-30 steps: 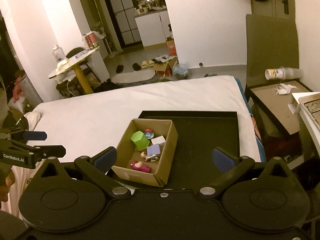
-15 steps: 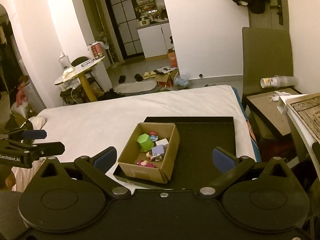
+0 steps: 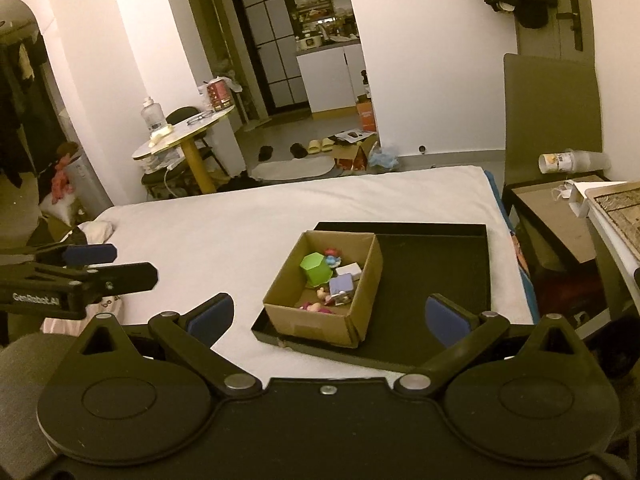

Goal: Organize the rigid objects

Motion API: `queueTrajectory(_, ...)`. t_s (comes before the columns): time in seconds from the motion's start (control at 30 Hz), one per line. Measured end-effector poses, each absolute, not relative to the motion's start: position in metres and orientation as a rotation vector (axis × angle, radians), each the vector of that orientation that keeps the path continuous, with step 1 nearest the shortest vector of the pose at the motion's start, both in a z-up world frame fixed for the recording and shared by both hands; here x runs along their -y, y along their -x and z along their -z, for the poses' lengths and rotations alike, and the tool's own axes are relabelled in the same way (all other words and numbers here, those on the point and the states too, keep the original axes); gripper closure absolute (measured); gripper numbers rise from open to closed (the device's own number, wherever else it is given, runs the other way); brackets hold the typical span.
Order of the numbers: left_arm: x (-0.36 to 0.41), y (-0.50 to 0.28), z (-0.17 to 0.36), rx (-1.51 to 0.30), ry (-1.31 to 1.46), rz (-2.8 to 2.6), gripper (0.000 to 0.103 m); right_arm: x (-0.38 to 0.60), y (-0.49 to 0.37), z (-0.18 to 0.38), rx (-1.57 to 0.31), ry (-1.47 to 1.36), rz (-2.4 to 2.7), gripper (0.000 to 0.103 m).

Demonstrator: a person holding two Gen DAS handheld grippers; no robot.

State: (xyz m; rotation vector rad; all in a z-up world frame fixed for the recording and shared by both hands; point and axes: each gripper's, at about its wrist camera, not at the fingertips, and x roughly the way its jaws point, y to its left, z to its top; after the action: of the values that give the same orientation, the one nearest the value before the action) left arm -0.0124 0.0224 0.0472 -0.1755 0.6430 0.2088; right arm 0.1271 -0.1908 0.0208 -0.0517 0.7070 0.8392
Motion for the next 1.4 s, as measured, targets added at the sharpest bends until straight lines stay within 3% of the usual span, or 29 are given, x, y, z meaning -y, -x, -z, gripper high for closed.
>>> queueTrajectory(1.4, -0.022, 0.021, -0.04, -0.623, 0.202, -0.233, 0.0, 0.189, -0.114, -0.019, -0.73, 0.029, -0.841, 0.0)
